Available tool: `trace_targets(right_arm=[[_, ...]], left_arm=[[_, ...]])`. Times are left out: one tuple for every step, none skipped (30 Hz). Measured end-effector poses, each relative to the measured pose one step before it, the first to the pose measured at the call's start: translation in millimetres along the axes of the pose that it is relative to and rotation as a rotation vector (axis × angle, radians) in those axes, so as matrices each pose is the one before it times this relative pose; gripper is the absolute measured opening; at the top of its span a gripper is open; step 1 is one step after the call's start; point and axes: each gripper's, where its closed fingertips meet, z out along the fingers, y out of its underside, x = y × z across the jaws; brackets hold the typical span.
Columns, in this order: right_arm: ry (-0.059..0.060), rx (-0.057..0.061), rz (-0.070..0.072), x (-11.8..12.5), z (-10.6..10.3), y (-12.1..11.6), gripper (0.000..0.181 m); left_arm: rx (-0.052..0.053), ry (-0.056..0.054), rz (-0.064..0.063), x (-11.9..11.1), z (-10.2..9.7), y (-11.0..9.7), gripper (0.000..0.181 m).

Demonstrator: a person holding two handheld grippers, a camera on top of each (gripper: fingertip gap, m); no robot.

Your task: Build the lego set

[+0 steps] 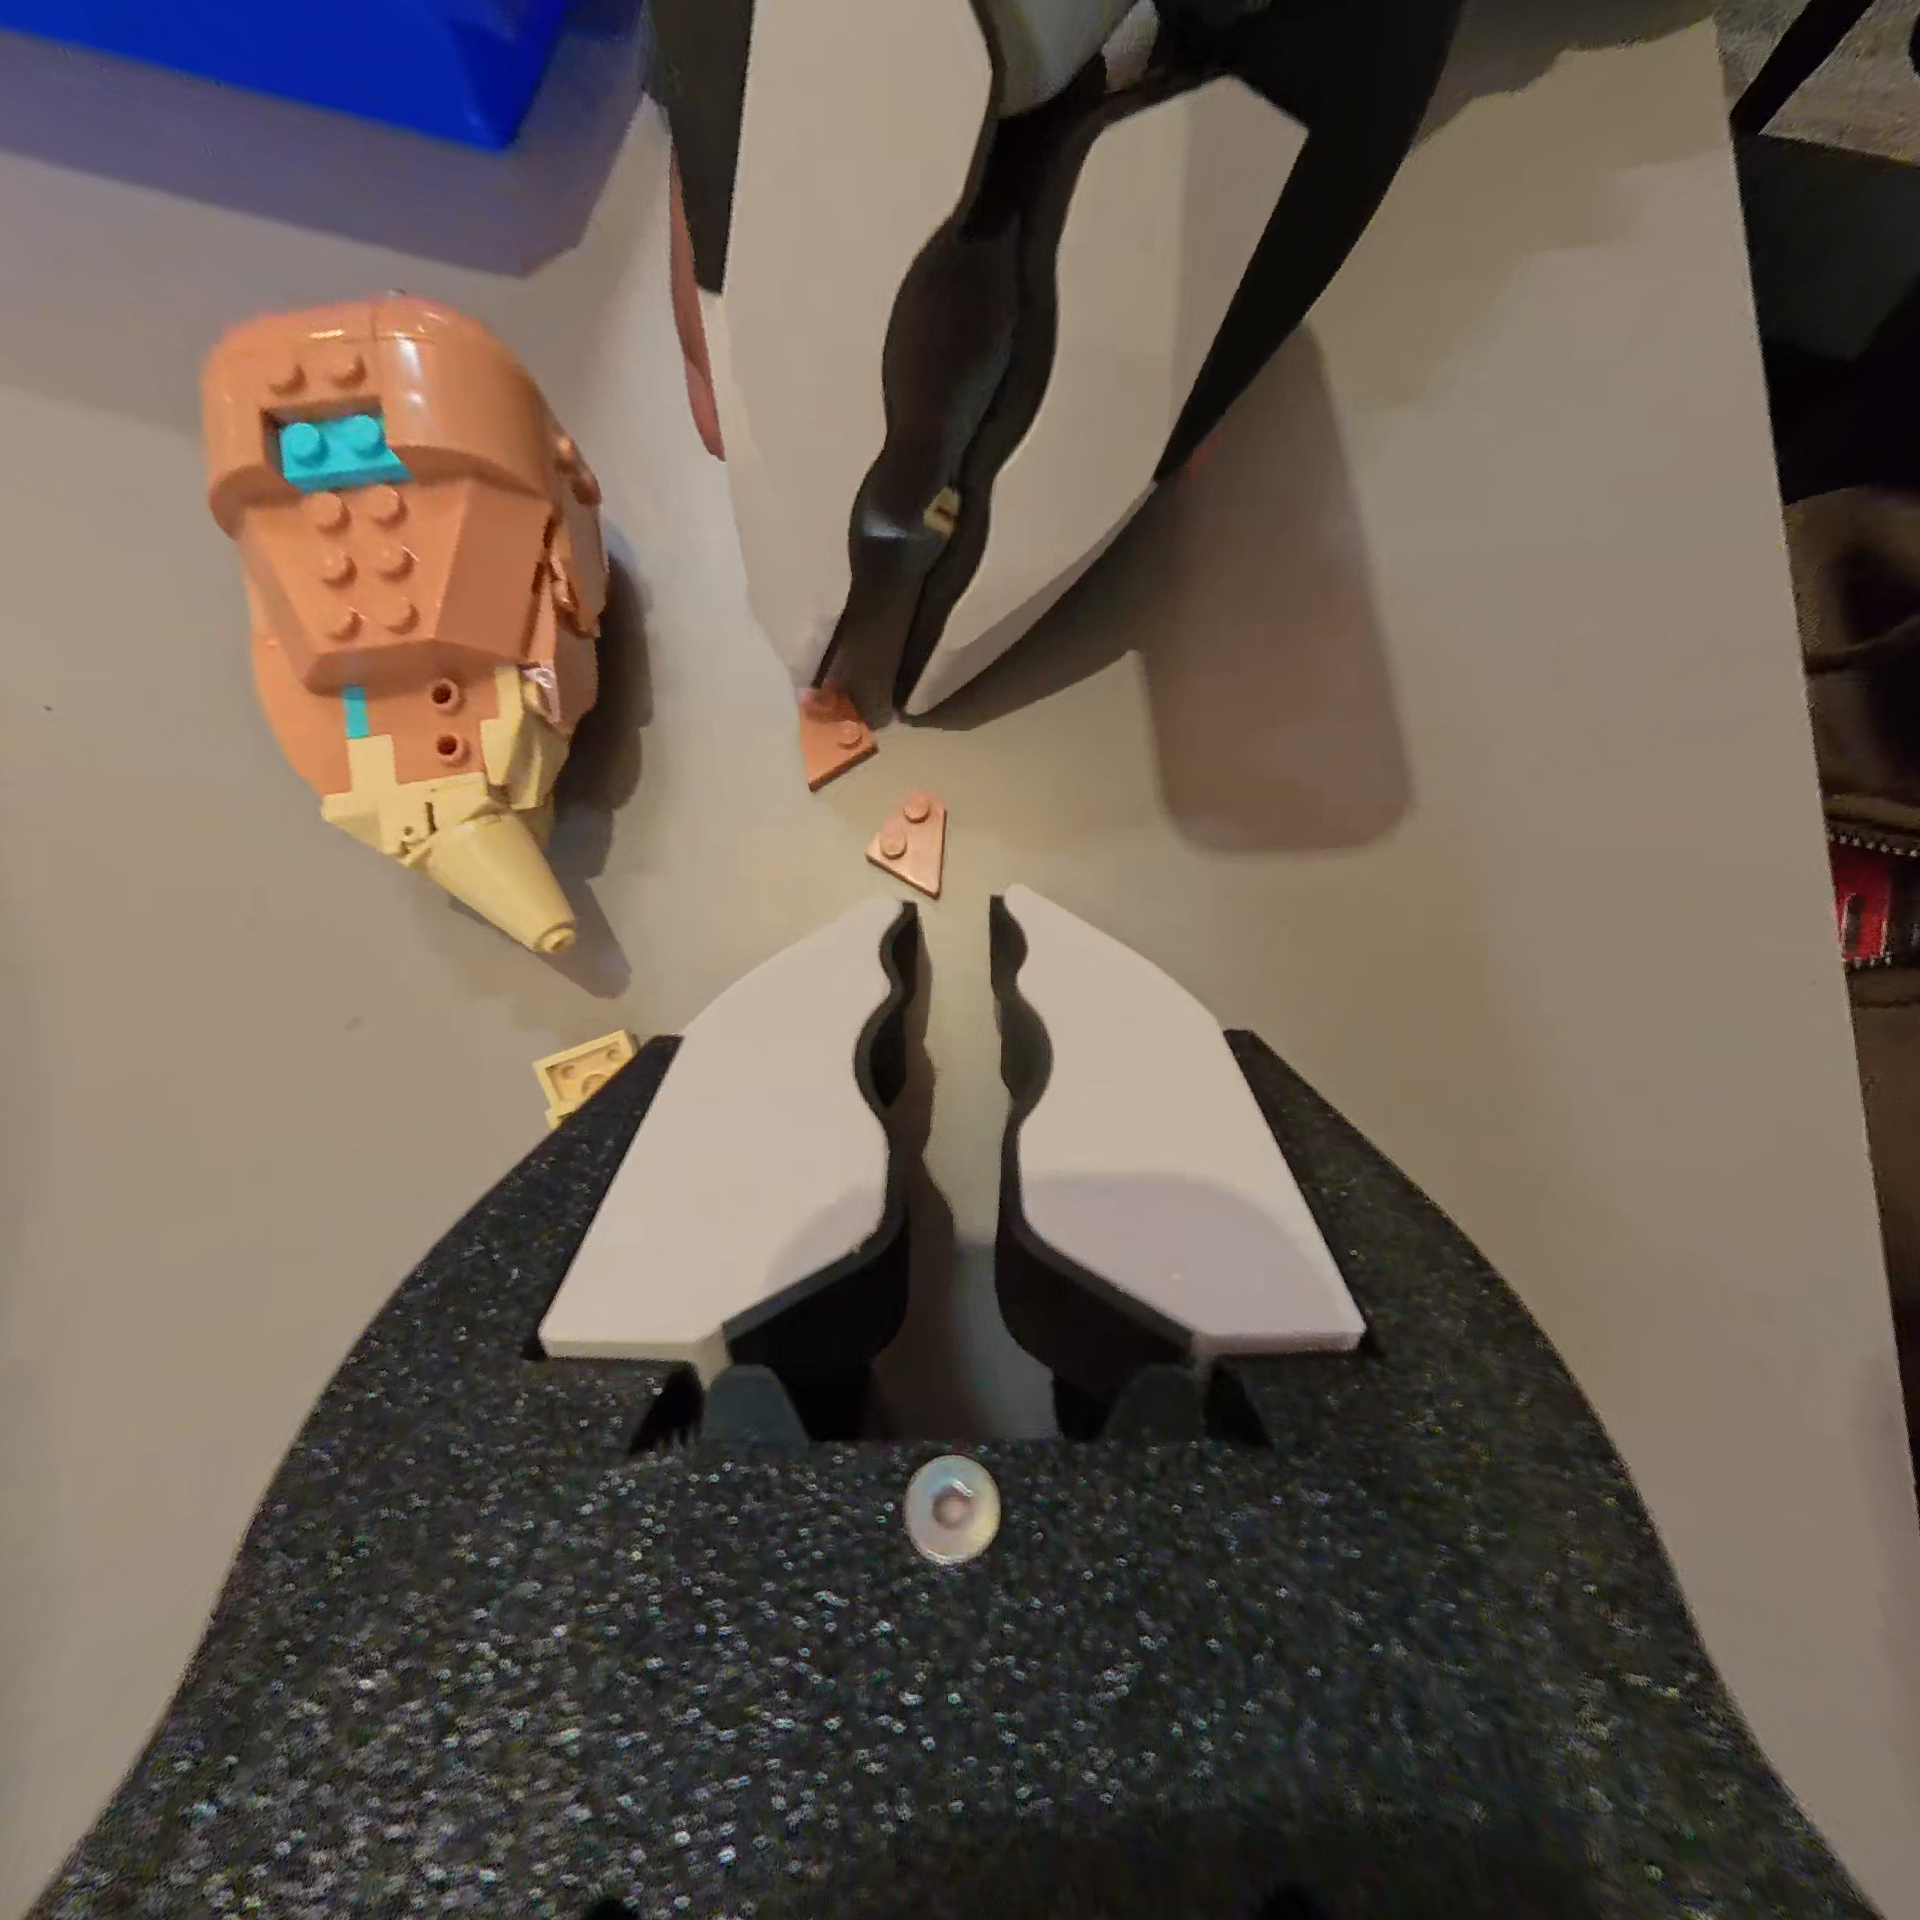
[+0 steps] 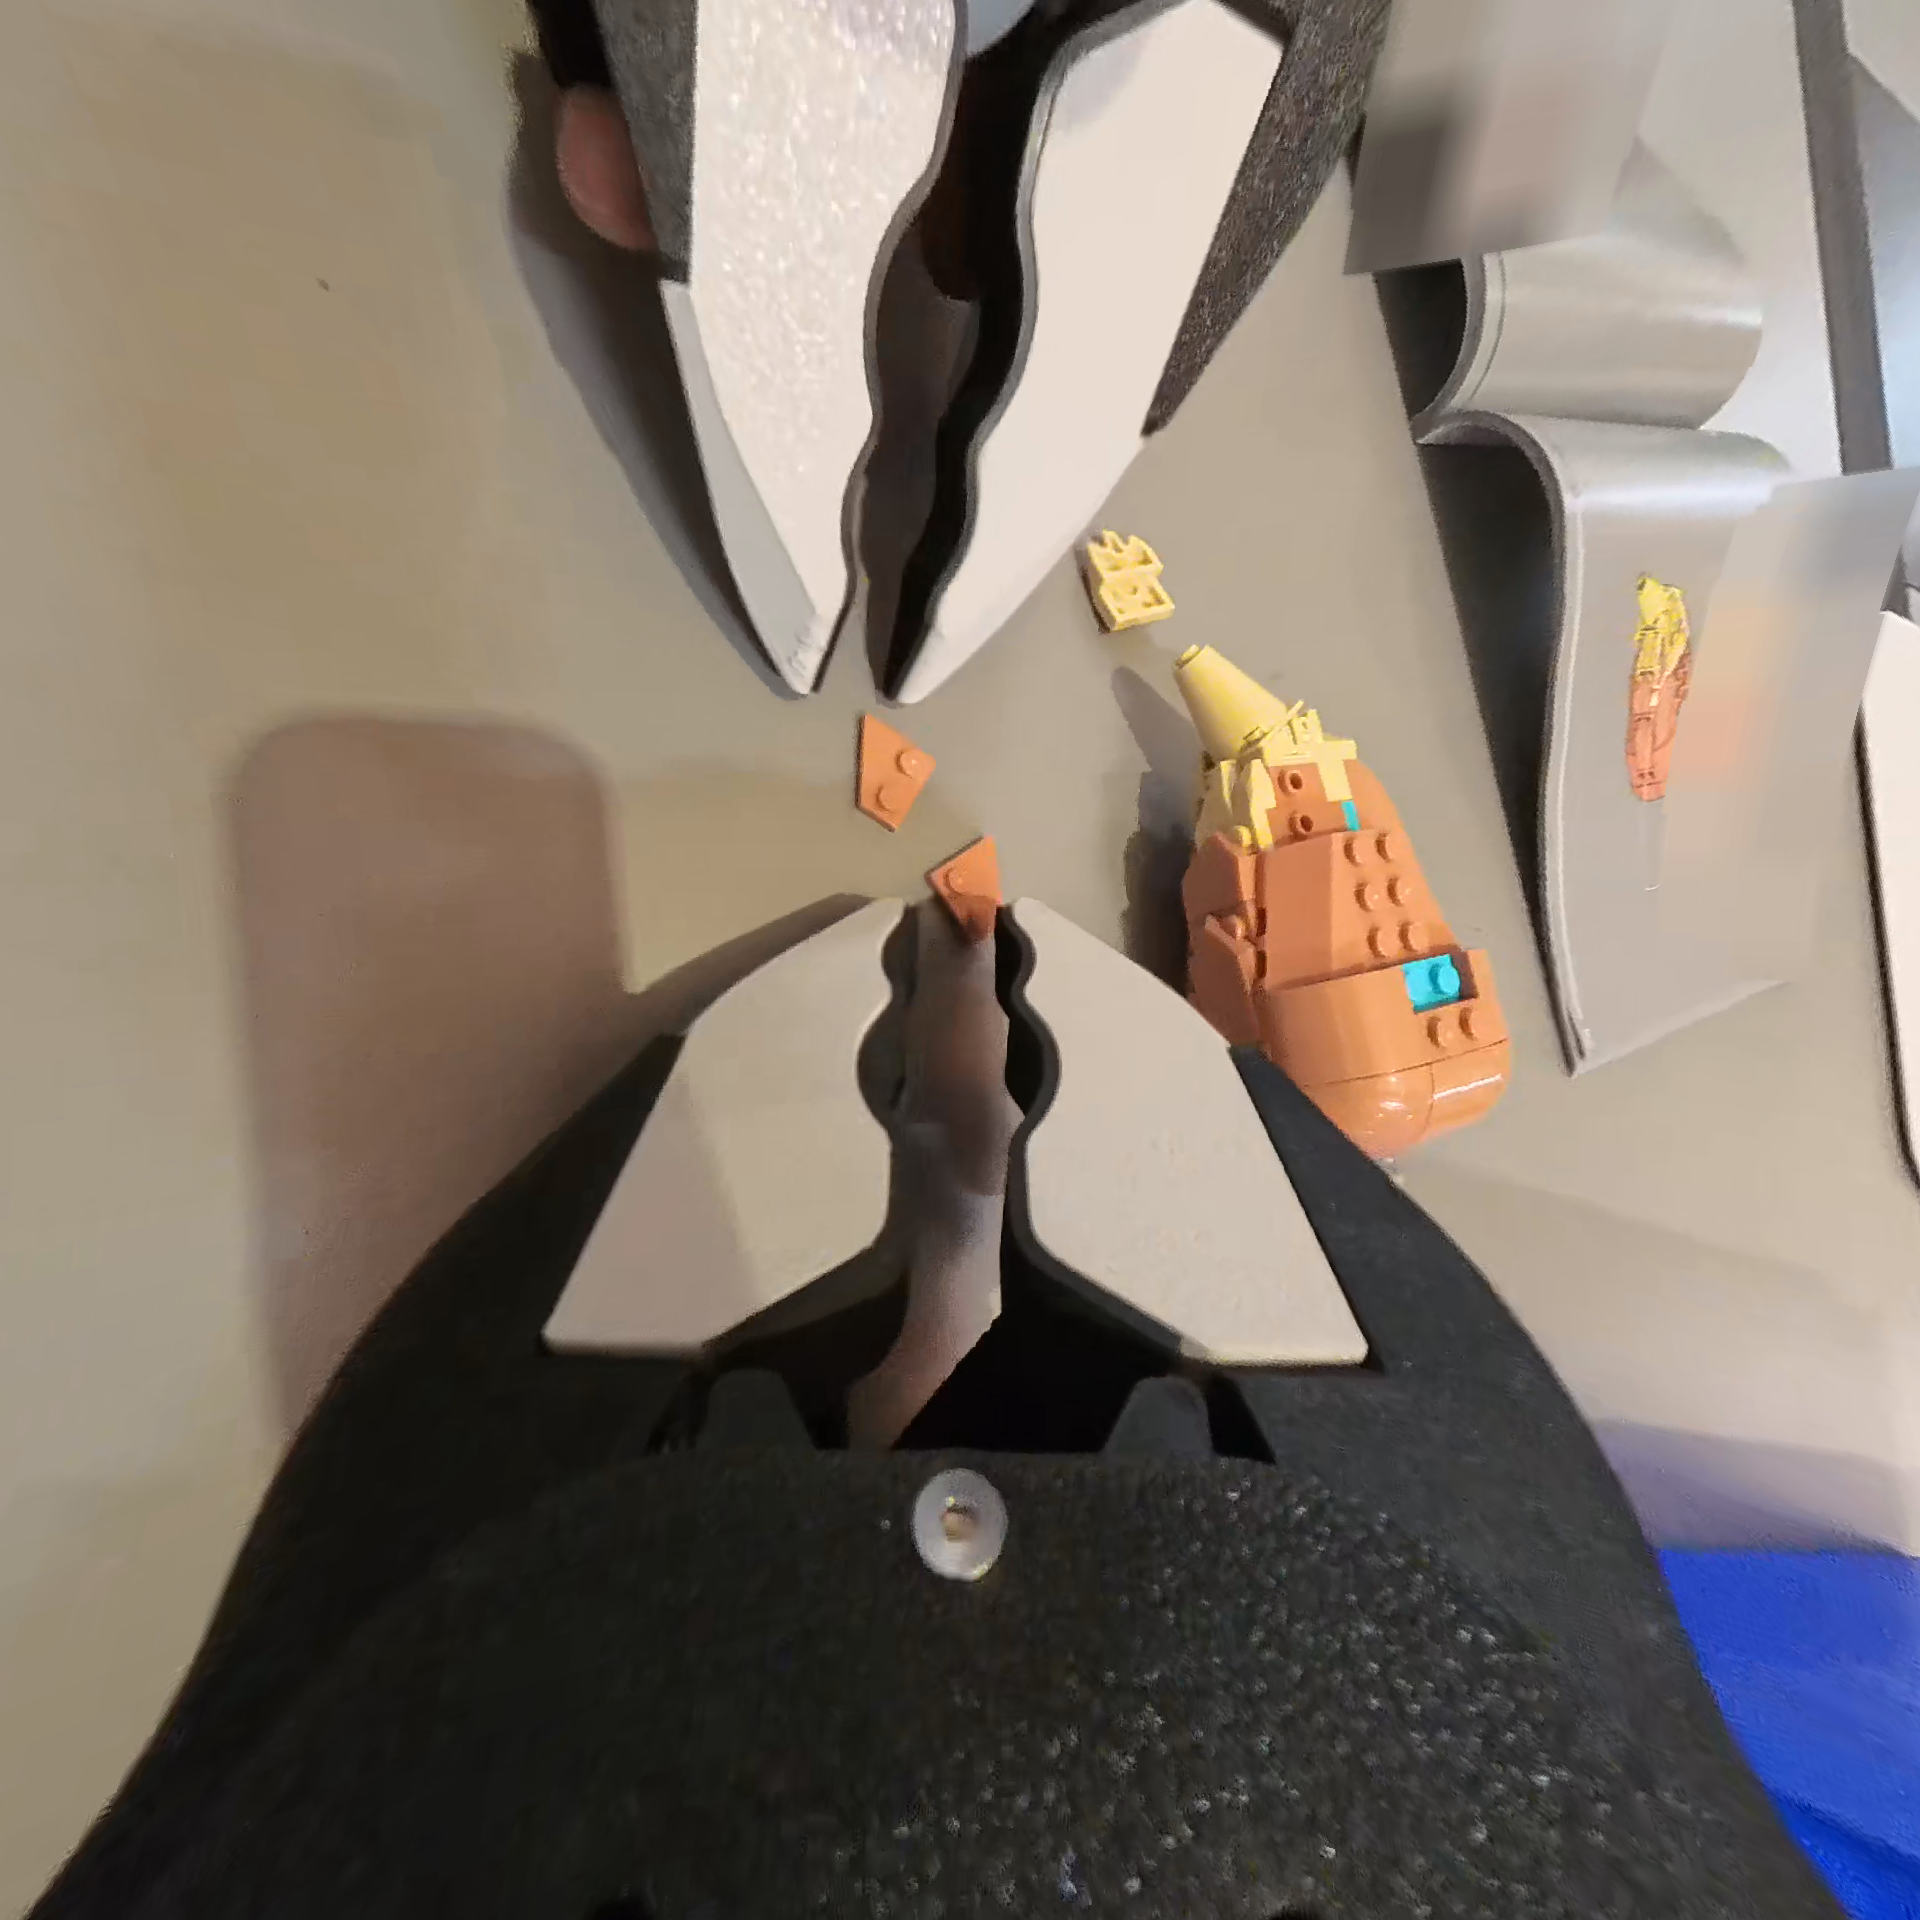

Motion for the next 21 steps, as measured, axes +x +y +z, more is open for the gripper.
trace_targets(right_arm=[[-0.0112, 0.0012, 0.0131, -0.55, -0.71, 0.64, 0.015], [-0.0014, -0.0025, 0.0113, 1.02, -0.43, 1.04, 0.016], [0.0035, -0.0051, 0.0112, 1.86, 0.0, 1.42, 0.016], [0.0038, -0.0037, 0.0126, 2.03, 0.16, 1.13, 0.016], [0.0051, -0.0019, 0.0156, 2.31, 0.7, 0.73, 0.015], [0.0063, -0.0015, 0.019, 2.56, 1.07, 0.43, 0.015], [0.0065, -0.0014, 0.0181, 2.37, 1.08, 0.06, 0.015], [0.0086, -0.0032, 0.015, 2.15, 0.98, 0.01, 0.016], [0.0, -0.0015, 0.0117, 0.45, 0.85, -0.39, 0.015], [-0.0056, -0.0007, 0.0105, -0.67, 0.76, -0.76, 0.015], [-0.0046, -0.0007, 0.01, -0.83, 0.81, -1.16, 0.014], [-0.007, 0.0006, 0.0053, -1.68, 0.94, -1.64, 0.014], [-0.0091, 0.0025, -0.0021, -2.72, 1.03, -1.97, 0.012], [-0.0017, -0.0013, -0.0004, -1.71, 1.13, -1.81, 0.011], [0.0019, -0.0032, 0.0031, -1.04, 1.0, -1.51, 0.011], [-0.0017, -0.0016, 0.0028, -1.58, 0.76, -1.67, 0.011], [-0.0032, -0.0002, 0.003, -1.8, 0.7, -1.52, 0.011], [-0.0068, 0.0027, 0.0012, -2.24, 0.63, -1.62, 0.011], [-0.0109, 0.0042, -0.0009, -2.68, 0.31, -1.48, 0.011], [-0.0125, 0.0041, -0.0011, -2.5, 0.17, -1.14, 0.011], [-0.0138, 0.0043, 0.0, -2.24, -0.12, -0.74, 0.011]], left_arm=[[-0.0017, -0.0027, -0.0043, -0.61, 0.89, 0.59, 0.013], [0.009, -0.0014, -0.0056, -0.45, 0.24, -1.06, 0.013], [0.0015, 0.0013, -0.0077, -0.46, 0.52, -0.24, 0.013], [0.0039, 0.0003, -0.0064, -0.44, 0.42, -0.55, 0.012], [0.0035, 0.0018, -0.0051, -0.19, 0.3, -0.4, 0.012], [0.0032, 0.003, -0.0046, 0.07, 0.32, -0.54, 0.012], [0.0026, 0.0019, -0.0032, 0.12, 0.27, -0.31, 0.012], [0.002, -0.0002, -0.0015, 0.06, 0.31, -0.29, 0.012], [0.0007, -0.0015, 0.0001, 0.07, 0.18, -0.2, 0.012], [-0.0004, -0.0016, 0.0025, 0.15, 0.22, -0.16, 0.012], [-0.0005, -0.0018, 0.0032, 0.3, 0.18, -0.11, 0.012], [0.0002, -0.0016, 0.0019, 0.19, 0.26, -0.24, 0.012], [0.0009, 0.0004, 0.0003, 0.36, 0.31, -0.21, 0.012], [0.0009, 0.0025, -0.0003, 0.62, 0.19, -0.22, 0.012], [-0.0002, 0.002, -0.0006, 0.52, 0.05, -0.03, 0.012], [-0.0003, 0.0034, -0.0012, 0.67, -0.08, -0.04, 0.012], [-0.0006, 0.0046, -0.0005, 1.08, -0.18, 0.1, 0.012], [-0.0004, 0.002, 0.0004, 0.73, -0.03, 0.09, 0.012], [-0.0009, -0.0019, 0.0, 0.16, 0.05, 0.17, 0.012], [-0.0001, -0.0001, -0.0008, 0.27, -0.13, 0.16, 0.012], [0.0, 0.0011, -0.0009, 0.17, -0.26, 0.26, 0.012]])
